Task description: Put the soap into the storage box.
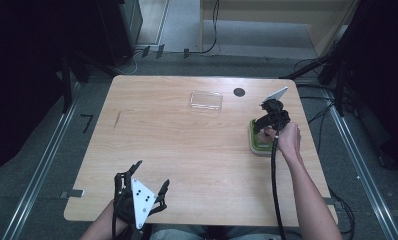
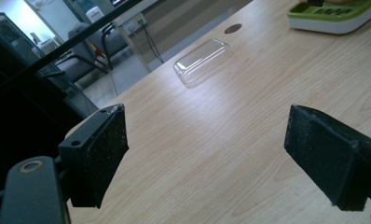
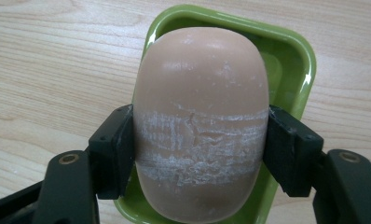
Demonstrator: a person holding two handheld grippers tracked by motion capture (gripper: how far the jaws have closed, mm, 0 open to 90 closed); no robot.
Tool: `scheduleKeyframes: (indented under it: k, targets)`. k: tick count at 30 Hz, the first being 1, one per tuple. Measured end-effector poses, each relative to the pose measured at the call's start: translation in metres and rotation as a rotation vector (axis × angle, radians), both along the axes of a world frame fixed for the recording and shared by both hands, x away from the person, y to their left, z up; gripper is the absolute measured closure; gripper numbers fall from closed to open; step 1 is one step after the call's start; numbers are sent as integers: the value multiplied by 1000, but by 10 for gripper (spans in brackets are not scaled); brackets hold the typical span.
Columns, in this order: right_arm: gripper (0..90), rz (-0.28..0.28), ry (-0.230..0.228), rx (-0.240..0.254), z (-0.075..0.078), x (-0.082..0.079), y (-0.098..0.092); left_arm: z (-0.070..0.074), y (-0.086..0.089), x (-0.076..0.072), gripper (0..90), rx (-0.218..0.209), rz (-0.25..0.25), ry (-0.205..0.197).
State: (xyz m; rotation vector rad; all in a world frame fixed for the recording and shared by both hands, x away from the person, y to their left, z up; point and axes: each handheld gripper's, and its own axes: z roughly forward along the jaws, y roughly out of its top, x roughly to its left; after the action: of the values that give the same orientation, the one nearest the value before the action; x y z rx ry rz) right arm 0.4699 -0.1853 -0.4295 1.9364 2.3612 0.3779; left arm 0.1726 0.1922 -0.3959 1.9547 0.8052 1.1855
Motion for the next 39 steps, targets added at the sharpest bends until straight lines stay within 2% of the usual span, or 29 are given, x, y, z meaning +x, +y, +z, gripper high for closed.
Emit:
scheduleKeyframes:
  k: [5,25,32,39]
  targets:
    - [336,-6,9,-7,-7,1,0,0,0,0,140,0,-2,0]
    - [353,-37,26,-13,-17,2,-2,0,0,0,140,4,-2,2]
    - [348,-33,3,-9,-12,0,-5,0,0,0,140,6,-2,2]
    - [286,-26,-10,-18,-5,-3,-7,0,0,0,140,0,-1,-1]
